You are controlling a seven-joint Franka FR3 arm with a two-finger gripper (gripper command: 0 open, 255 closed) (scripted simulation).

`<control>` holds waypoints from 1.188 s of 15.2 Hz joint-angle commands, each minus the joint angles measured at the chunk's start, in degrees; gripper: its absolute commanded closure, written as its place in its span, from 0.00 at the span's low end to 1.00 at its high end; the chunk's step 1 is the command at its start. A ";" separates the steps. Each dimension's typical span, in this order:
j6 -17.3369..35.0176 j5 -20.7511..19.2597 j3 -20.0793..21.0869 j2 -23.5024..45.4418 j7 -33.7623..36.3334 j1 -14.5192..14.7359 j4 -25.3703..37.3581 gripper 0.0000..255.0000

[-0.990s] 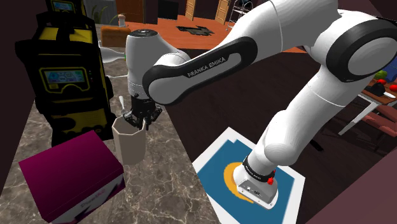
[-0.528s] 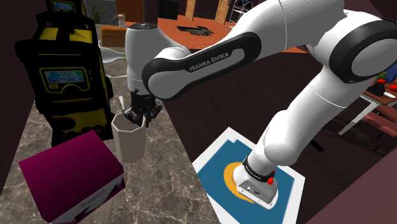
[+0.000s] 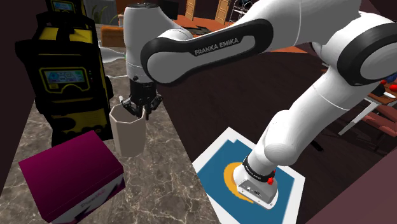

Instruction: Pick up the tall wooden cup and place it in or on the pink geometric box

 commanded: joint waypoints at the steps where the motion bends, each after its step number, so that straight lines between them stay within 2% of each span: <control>1: -1.70 0.16 -0.19 -0.52 -0.23 -0.06 1.23 1.00; 18: -14.83 0.64 -1.13 -2.87 -0.69 -0.34 12.17 1.00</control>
